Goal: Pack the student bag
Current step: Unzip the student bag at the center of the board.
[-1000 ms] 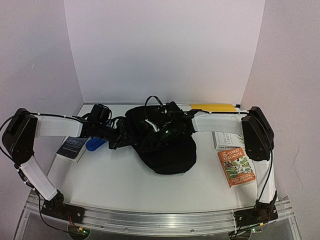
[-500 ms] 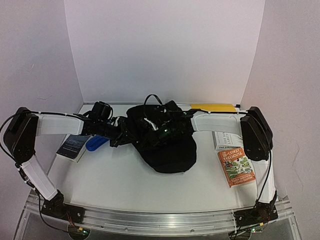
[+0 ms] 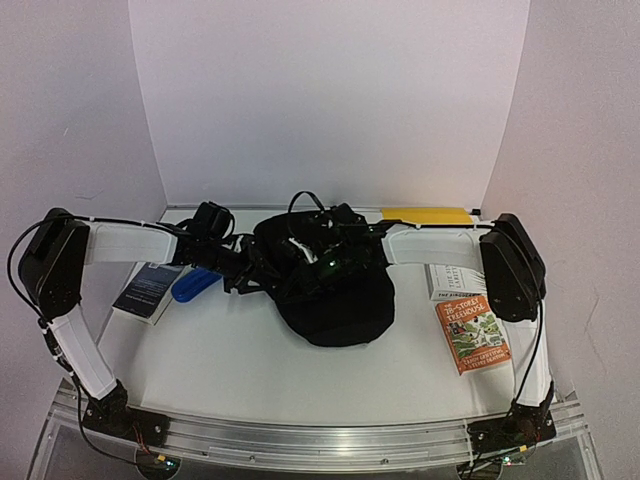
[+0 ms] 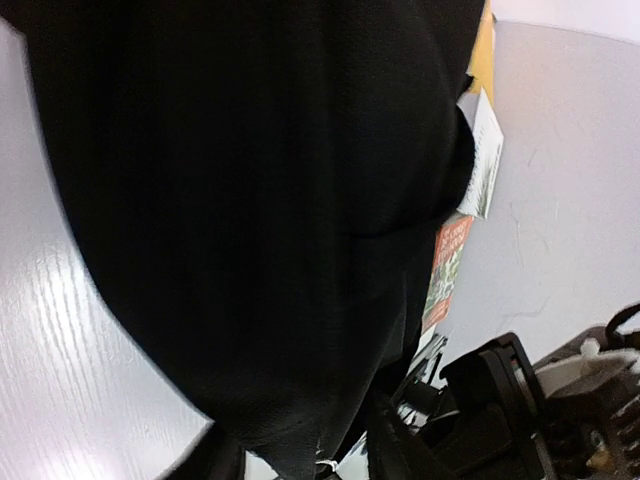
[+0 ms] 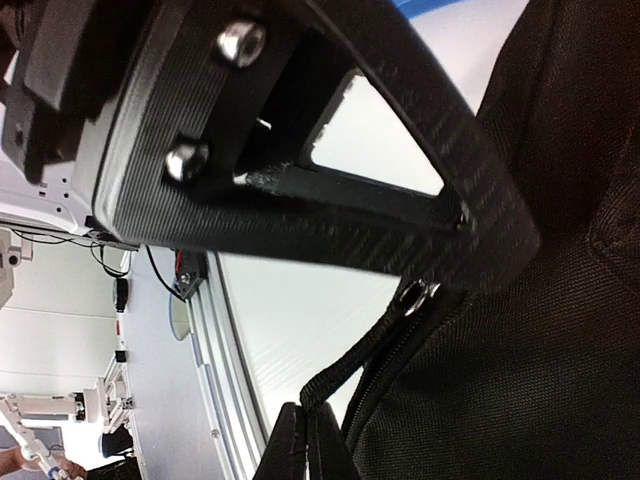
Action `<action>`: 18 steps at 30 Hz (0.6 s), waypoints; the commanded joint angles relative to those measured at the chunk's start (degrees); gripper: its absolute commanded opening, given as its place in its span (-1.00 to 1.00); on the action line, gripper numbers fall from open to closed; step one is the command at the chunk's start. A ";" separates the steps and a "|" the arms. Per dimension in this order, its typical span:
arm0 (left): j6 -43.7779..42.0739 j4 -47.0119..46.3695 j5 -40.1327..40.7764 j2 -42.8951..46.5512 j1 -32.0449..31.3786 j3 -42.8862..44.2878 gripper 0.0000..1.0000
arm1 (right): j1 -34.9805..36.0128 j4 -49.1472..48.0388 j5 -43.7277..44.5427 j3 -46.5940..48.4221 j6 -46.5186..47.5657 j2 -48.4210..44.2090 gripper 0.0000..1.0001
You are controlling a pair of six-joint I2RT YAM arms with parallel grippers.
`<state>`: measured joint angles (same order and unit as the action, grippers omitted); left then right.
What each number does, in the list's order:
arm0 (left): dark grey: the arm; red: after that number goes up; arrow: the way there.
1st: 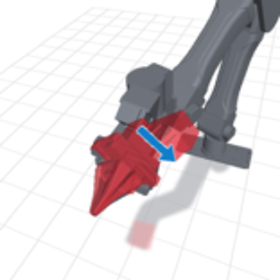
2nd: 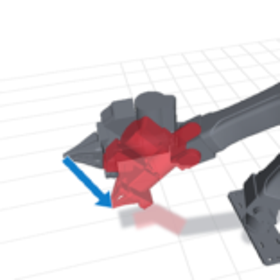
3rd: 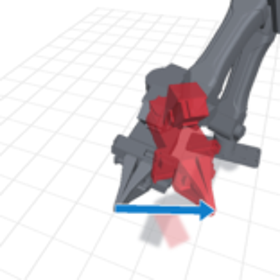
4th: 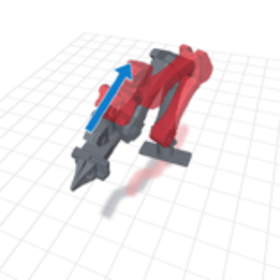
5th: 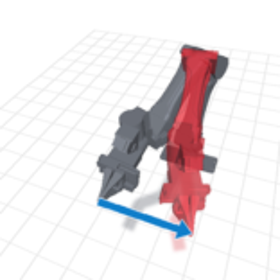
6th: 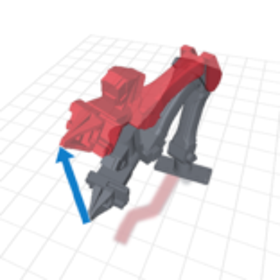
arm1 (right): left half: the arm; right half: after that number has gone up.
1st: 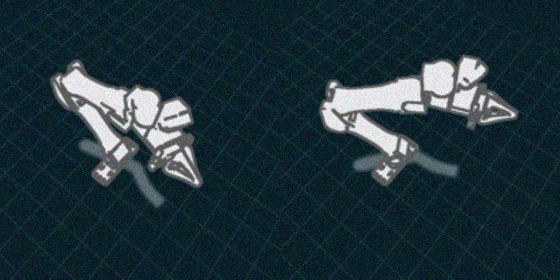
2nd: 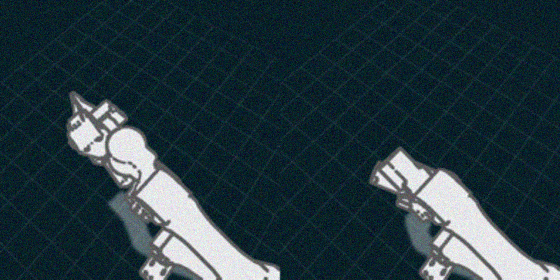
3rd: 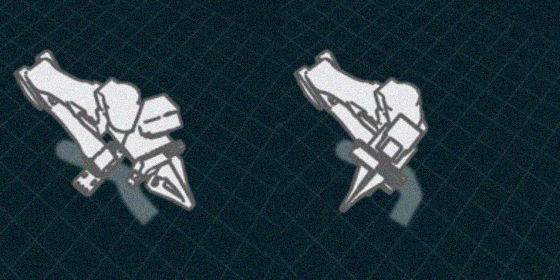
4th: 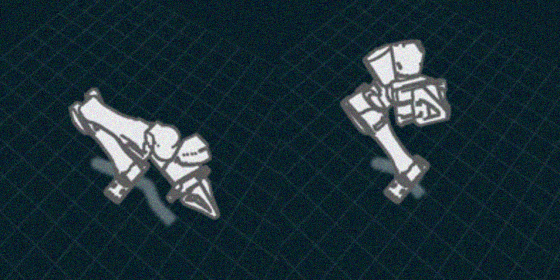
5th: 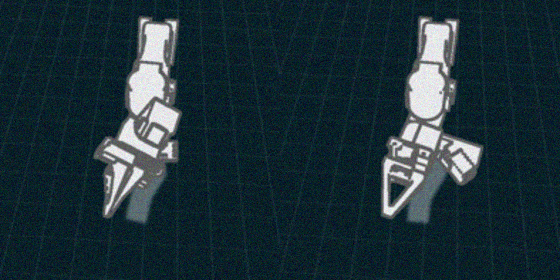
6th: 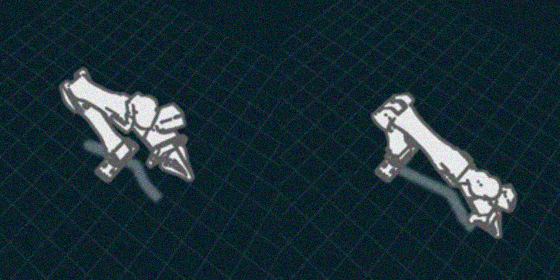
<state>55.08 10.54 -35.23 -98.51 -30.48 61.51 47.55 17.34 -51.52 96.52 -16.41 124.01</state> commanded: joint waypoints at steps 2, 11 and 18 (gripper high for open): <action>-0.01 1.42 4.29 -1.20 0.15 3.95 -0.62 | 0.35 -0.62 1.41 -4.09 3.25 -5.50 -1.00; -0.41 7.21 8.22 -2.88 0.60 7.63 -1.00 | 0.34 3.49 5.73 -14.52 11.19 -13.03 -1.00; -1.17 8.78 7.56 -3.03 3.59 9.16 -0.99 | 0.25 12.18 11.45 -23.90 23.34 -22.49 -1.00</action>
<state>55.33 18.21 -31.25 -101.34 -30.19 66.80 47.57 21.43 -43.36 77.15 -1.88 108.69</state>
